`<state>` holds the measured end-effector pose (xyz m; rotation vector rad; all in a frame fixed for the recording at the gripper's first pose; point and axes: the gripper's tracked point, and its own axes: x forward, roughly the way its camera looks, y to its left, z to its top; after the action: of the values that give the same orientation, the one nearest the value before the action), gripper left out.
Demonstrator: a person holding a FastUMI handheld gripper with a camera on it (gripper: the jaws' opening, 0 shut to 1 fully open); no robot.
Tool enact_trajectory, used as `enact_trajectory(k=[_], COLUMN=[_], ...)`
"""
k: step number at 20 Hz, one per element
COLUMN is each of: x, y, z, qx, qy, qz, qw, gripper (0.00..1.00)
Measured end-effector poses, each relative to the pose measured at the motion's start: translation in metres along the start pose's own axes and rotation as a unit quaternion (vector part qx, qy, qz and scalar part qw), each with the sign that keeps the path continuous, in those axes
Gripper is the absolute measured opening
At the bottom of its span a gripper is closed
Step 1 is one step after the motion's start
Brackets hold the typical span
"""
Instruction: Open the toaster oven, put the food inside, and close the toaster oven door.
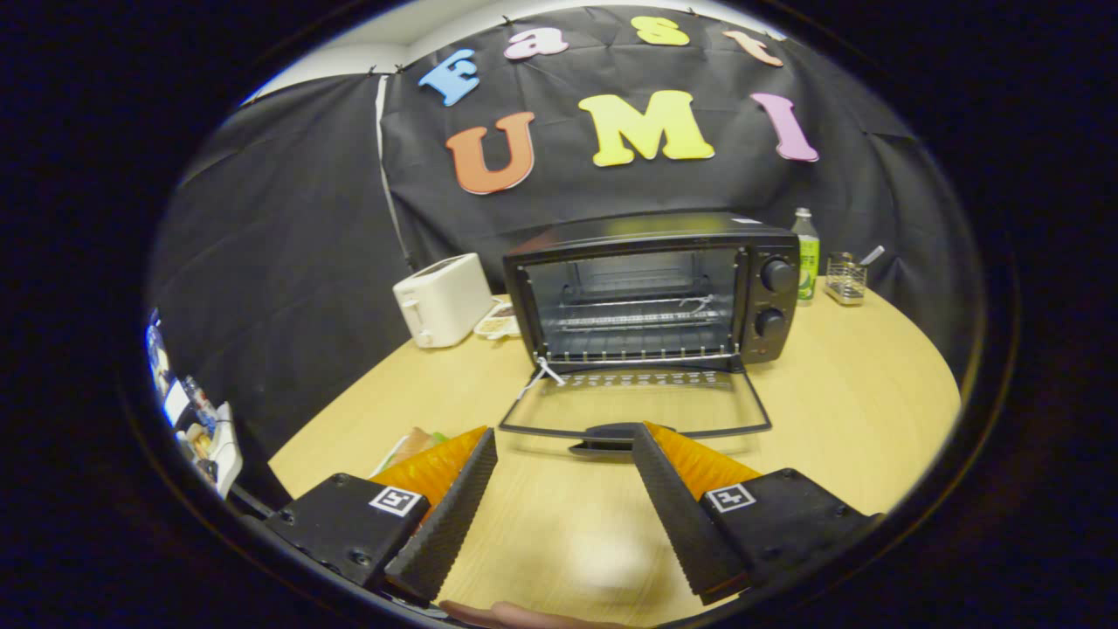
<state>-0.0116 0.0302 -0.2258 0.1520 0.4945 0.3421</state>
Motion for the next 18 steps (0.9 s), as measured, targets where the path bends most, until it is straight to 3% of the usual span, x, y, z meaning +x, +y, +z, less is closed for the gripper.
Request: enact_trajectory(k=[3,6,13,18], x=[-0.006,-0.009,0.004,0.025], y=[0.036,0.071,0.080,0.073], z=[0.006,-0.001,-0.034,-0.046], qx=[0.022,0.055,0.083,0.086], qy=[0.053,0.141,0.276,0.308], qz=[0.074,0.147,0.141,0.121], qw=[0.996,0.978,0.947,0.940], gripper=[1.00,1.00,1.00,0.95])
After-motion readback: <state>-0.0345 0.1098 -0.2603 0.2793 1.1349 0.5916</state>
